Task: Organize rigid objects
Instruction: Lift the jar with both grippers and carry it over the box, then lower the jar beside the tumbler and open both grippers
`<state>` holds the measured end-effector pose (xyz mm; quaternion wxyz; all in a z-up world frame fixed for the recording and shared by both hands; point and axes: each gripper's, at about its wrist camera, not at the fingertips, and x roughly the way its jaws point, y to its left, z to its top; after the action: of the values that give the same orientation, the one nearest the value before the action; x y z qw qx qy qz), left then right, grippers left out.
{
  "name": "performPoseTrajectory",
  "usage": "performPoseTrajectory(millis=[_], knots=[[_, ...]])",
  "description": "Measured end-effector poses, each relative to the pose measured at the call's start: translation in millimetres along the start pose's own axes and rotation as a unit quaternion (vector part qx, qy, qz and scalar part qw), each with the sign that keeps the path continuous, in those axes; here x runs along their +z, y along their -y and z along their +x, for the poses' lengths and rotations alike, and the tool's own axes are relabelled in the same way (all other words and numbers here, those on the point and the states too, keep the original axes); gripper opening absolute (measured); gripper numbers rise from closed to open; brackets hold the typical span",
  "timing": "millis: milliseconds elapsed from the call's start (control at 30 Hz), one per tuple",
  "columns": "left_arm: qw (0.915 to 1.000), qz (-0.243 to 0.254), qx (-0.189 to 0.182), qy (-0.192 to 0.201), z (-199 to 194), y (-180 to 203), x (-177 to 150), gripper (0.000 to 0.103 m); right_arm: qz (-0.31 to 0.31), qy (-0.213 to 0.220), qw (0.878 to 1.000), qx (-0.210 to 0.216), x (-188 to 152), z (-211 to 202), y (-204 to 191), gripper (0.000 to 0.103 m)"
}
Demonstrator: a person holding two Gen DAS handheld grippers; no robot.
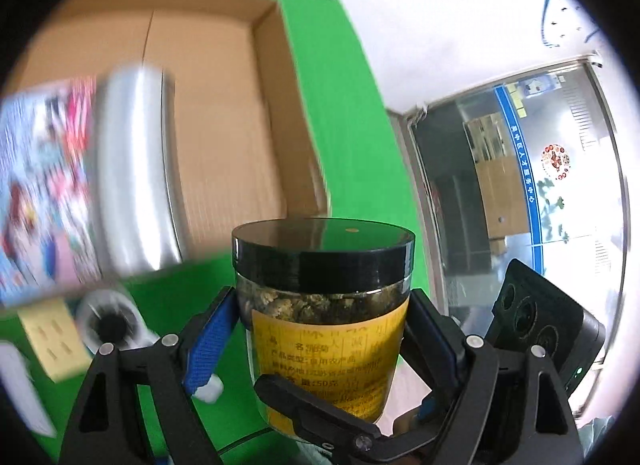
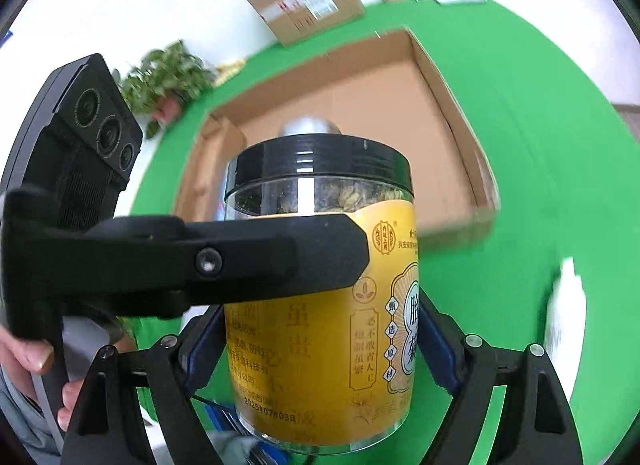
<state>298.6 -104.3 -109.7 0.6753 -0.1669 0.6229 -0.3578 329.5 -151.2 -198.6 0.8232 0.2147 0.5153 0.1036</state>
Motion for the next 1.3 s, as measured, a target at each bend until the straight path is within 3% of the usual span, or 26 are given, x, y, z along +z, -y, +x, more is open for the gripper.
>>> performPoseTrajectory(millis=[200, 400, 567, 733, 867, 1033, 1167, 1300], knots=[[0.9995, -0.003, -0.009, 0.03, -14, -17, 39, 0.084, -0.035, 0.008, 0.999, -0.001, 52, 15, -12, 0.083], [0.9997, -0.017, -0.009, 0.018, 11, -46, 68, 0.084, -0.03, -0.016, 0.999, -0.001, 92, 49, 9, 0.083], [0.9984, -0.055, -0.006, -0.015, 42, -77, 76, 0.084, -0.004, -0.054, 0.999, 0.0, 94, 101, 37, 0.083], [0.999, -0.013, 0.019, -0.038, 50, -65, 81, 0.084, 0.006, -0.053, 0.999, -0.003, 91, 115, 44, 0.084], [0.9982, -0.025, 0.029, -0.045, 49, -65, 80, 0.084, -0.002, -0.056, 0.998, 0.013, 88, 112, 45, 0.084], [0.9974, -0.049, 0.044, -0.029, 28, -70, 72, 0.079, -0.048, -0.067, 0.997, 0.013, 81, 107, 36, 0.086], [0.9964, -0.052, 0.066, 0.008, -1, -67, 63, 0.079, -0.027, -0.098, 0.994, -0.041, 73, 119, 46, 0.083], [0.9932, -0.061, 0.088, 0.048, -36, -68, 46, 0.079, -0.002, -0.098, 0.994, -0.042, 71, 121, 53, 0.085]])
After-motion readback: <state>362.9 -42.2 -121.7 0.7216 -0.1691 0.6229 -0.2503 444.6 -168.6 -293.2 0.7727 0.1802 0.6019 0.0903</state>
